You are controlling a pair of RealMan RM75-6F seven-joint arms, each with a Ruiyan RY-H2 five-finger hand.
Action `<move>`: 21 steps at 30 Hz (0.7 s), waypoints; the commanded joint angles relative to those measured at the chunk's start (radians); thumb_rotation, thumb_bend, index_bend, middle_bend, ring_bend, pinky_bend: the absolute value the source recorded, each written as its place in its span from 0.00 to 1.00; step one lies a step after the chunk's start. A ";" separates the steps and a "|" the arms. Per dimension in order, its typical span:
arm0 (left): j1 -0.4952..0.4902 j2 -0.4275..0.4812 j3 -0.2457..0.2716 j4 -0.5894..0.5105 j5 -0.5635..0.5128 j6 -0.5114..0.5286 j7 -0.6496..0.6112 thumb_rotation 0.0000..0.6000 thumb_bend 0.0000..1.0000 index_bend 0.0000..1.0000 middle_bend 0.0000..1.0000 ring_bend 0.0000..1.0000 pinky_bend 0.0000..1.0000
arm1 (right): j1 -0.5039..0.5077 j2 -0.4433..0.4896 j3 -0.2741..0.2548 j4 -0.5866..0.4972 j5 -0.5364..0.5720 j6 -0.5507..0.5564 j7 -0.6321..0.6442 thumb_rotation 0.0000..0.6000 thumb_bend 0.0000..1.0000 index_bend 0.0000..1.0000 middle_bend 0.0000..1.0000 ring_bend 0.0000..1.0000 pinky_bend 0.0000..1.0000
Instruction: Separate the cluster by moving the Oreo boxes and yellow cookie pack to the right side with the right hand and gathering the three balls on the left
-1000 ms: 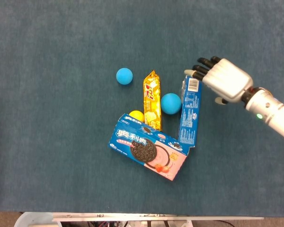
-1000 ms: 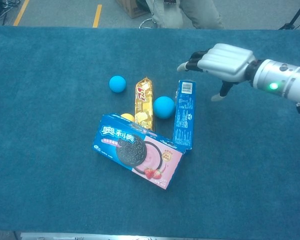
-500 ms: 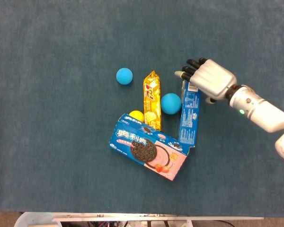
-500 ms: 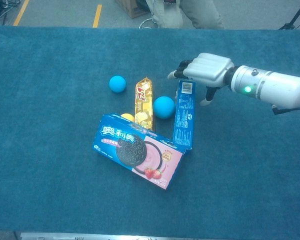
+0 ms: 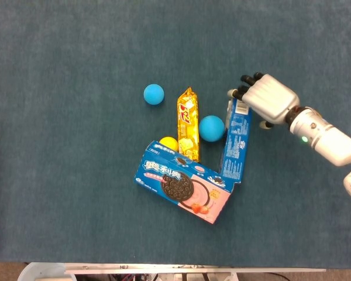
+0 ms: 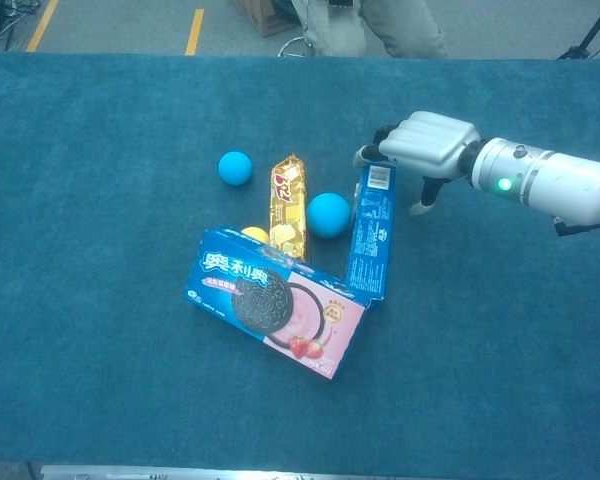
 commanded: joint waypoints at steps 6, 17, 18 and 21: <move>0.006 0.009 0.003 -0.004 0.004 0.005 -0.013 1.00 0.33 0.15 0.14 0.10 0.10 | -0.004 -0.006 -0.019 0.032 -0.020 0.026 0.036 1.00 0.00 0.47 0.54 0.32 0.30; 0.001 0.006 0.006 -0.001 0.010 -0.006 -0.018 1.00 0.33 0.16 0.14 0.10 0.10 | -0.040 0.010 -0.051 0.089 -0.044 0.083 0.108 1.00 0.00 0.60 0.64 0.44 0.35; 0.001 0.007 0.006 -0.001 0.010 -0.006 -0.018 1.00 0.33 0.16 0.14 0.10 0.10 | -0.042 0.013 -0.051 0.094 -0.042 0.086 0.112 1.00 0.00 0.61 0.64 0.44 0.35; -0.001 0.007 0.006 0.000 0.010 -0.009 -0.019 1.00 0.33 0.16 0.14 0.10 0.10 | -0.050 0.023 -0.048 0.111 -0.034 0.094 0.123 1.00 0.00 0.61 0.64 0.44 0.35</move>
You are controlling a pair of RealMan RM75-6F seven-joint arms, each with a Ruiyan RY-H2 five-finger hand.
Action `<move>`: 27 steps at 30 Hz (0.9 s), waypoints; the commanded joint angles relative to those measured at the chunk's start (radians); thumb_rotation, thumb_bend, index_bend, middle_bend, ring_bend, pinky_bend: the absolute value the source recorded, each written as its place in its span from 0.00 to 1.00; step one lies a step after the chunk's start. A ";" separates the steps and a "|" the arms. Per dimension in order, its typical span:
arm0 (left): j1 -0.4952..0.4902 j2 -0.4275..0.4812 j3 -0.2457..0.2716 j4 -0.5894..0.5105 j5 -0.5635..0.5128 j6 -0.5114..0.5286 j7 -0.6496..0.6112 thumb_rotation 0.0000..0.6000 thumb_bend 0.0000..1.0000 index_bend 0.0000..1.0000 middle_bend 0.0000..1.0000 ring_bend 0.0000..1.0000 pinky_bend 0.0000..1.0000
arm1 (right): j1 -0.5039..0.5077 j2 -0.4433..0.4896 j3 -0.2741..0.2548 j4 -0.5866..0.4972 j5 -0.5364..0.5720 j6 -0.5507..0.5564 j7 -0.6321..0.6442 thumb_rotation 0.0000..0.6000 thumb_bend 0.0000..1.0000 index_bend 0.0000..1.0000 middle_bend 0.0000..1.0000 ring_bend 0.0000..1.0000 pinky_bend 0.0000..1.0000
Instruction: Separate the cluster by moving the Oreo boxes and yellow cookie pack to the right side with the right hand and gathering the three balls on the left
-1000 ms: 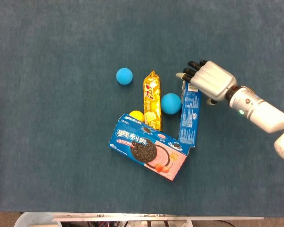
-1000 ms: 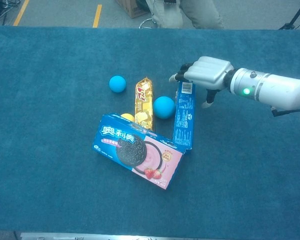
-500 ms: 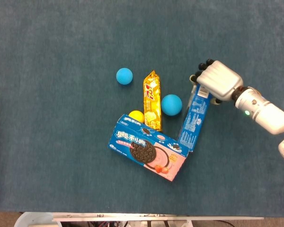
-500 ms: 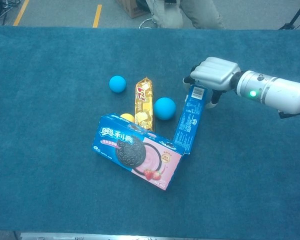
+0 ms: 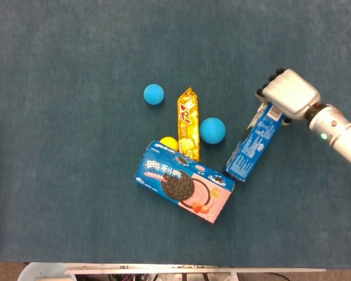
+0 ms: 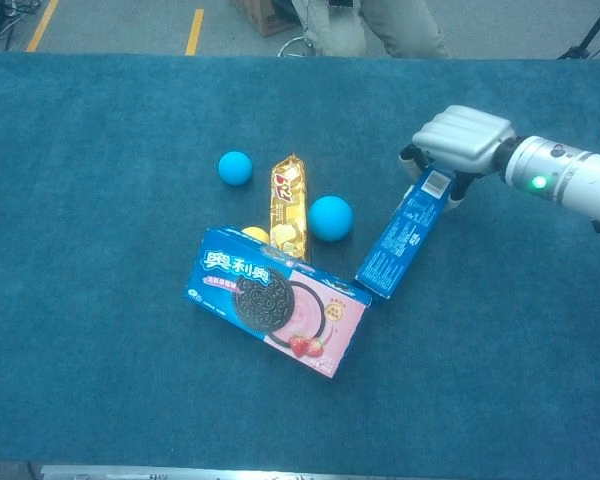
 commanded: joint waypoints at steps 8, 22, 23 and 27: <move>-0.010 -0.008 -0.001 0.001 -0.002 -0.016 0.005 1.00 0.33 0.16 0.14 0.10 0.10 | -0.022 0.032 0.036 0.054 0.072 0.002 0.008 1.00 0.00 0.60 0.64 0.44 0.35; -0.009 -0.002 -0.002 -0.009 0.001 -0.008 0.015 1.00 0.33 0.16 0.14 0.10 0.10 | -0.007 0.136 0.090 -0.070 0.213 -0.073 -0.123 1.00 0.00 0.02 0.23 0.16 0.30; -0.008 -0.003 -0.002 -0.010 0.002 -0.006 0.016 1.00 0.33 0.16 0.14 0.10 0.10 | -0.009 0.144 0.096 -0.091 0.209 -0.060 -0.115 1.00 0.00 0.02 0.22 0.16 0.30; -0.007 -0.004 -0.001 -0.011 0.005 -0.002 0.018 1.00 0.33 0.16 0.14 0.10 0.10 | -0.017 0.173 0.098 -0.188 0.139 0.005 -0.051 1.00 0.00 0.02 0.22 0.16 0.30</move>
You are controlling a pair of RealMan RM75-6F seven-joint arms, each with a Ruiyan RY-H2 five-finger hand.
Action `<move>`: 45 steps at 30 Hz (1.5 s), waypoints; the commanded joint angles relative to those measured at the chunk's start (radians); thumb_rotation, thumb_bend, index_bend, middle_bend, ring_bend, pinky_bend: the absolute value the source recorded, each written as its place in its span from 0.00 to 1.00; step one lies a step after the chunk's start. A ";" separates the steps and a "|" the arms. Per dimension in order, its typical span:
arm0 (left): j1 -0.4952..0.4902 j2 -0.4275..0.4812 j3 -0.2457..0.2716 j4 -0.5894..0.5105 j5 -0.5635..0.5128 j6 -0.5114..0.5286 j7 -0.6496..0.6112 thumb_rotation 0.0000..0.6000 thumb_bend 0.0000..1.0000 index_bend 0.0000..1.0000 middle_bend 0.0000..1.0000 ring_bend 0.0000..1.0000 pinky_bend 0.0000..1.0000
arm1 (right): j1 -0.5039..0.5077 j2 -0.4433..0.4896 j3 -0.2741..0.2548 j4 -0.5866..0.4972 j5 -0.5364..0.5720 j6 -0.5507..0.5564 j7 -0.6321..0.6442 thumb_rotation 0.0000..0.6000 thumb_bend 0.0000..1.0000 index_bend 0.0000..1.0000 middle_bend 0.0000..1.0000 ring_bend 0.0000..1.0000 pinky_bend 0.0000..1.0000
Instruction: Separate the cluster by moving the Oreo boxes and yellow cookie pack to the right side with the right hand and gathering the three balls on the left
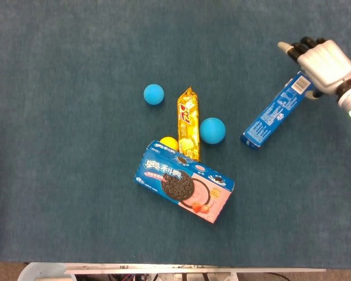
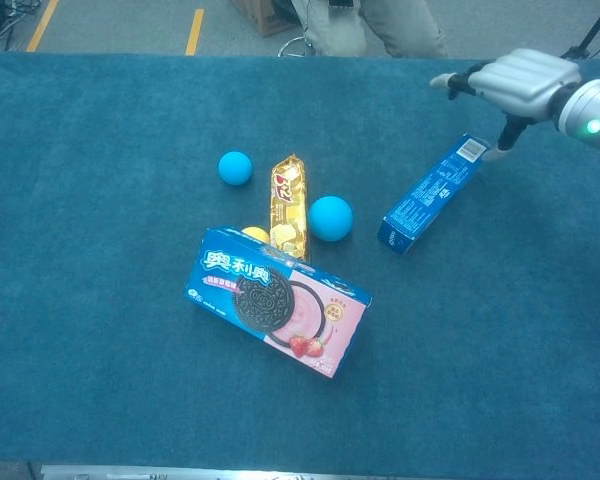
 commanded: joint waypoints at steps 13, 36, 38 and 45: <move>0.019 0.013 0.006 -0.009 0.007 0.027 -0.002 1.00 0.33 0.16 0.14 0.10 0.10 | 0.031 0.081 -0.064 -0.296 -0.396 0.214 0.075 1.00 0.00 0.02 0.22 0.16 0.30; 0.024 0.027 0.007 -0.019 0.010 0.026 -0.014 1.00 0.33 0.16 0.14 0.10 0.10 | 0.024 -0.055 -0.190 -0.167 -0.665 0.343 -0.039 1.00 0.00 0.00 0.00 0.00 0.09; 0.025 0.029 0.008 -0.022 0.008 0.024 -0.012 1.00 0.33 0.16 0.14 0.10 0.10 | 0.025 -0.068 -0.198 -0.144 -0.689 0.362 -0.040 1.00 0.00 0.00 0.00 0.00 0.09; 0.029 0.036 0.011 -0.034 0.005 0.025 -0.009 1.00 0.33 0.16 0.14 0.10 0.10 | 0.030 -0.096 -0.226 -0.090 -0.759 0.435 -0.011 1.00 0.00 0.00 0.00 0.00 0.09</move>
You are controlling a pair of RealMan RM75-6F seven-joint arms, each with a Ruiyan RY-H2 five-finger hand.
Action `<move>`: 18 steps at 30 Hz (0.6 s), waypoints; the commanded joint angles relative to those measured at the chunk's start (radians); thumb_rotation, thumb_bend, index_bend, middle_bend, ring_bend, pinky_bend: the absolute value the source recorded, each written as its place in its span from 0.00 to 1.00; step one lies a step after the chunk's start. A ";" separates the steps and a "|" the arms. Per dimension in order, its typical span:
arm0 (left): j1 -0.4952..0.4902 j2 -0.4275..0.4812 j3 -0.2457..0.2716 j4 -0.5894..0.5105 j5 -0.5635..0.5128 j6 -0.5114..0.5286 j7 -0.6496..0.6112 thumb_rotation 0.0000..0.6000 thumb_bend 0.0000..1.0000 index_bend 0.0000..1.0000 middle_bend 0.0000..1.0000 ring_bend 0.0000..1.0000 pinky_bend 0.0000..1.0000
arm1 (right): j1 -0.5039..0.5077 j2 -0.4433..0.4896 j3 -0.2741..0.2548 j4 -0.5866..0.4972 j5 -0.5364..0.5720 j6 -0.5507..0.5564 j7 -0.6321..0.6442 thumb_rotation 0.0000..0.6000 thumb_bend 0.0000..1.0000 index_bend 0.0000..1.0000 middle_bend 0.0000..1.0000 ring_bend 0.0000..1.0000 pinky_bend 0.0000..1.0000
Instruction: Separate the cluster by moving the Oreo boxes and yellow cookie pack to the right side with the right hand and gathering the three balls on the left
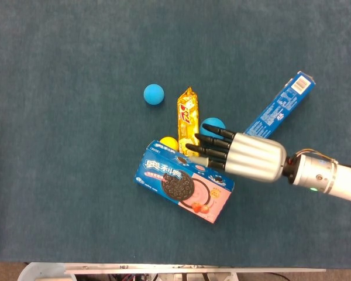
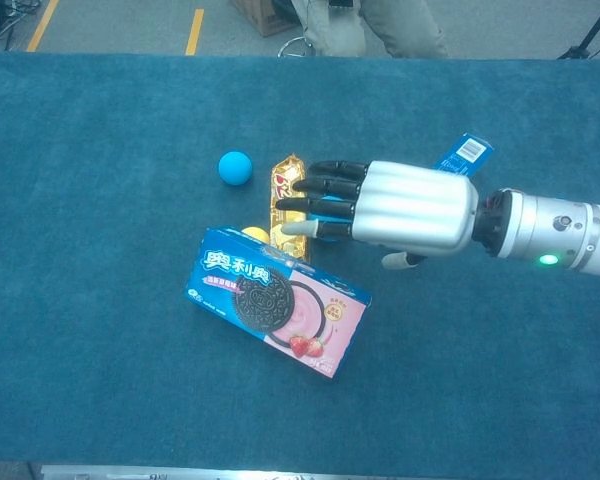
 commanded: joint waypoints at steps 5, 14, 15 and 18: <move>-0.004 0.004 0.001 -0.011 -0.002 -0.009 0.002 1.00 0.33 0.16 0.14 0.10 0.10 | 0.003 -0.007 -0.027 0.016 -0.053 0.052 0.007 1.00 0.00 0.00 0.00 0.00 0.08; -0.013 0.007 0.001 -0.018 -0.004 -0.027 0.003 1.00 0.33 0.16 0.14 0.10 0.10 | 0.005 0.026 -0.065 -0.013 -0.088 0.047 -0.009 1.00 0.00 0.00 0.00 0.00 0.08; -0.014 0.006 0.000 -0.019 -0.004 -0.028 0.003 1.00 0.33 0.16 0.14 0.10 0.10 | 0.005 0.027 -0.067 -0.013 -0.091 0.048 -0.012 1.00 0.00 0.00 0.00 0.00 0.08; -0.017 0.007 0.001 -0.026 -0.003 -0.035 0.001 1.00 0.33 0.16 0.14 0.10 0.10 | 0.009 0.027 -0.072 -0.014 -0.099 0.035 -0.027 1.00 0.00 0.00 0.00 0.00 0.08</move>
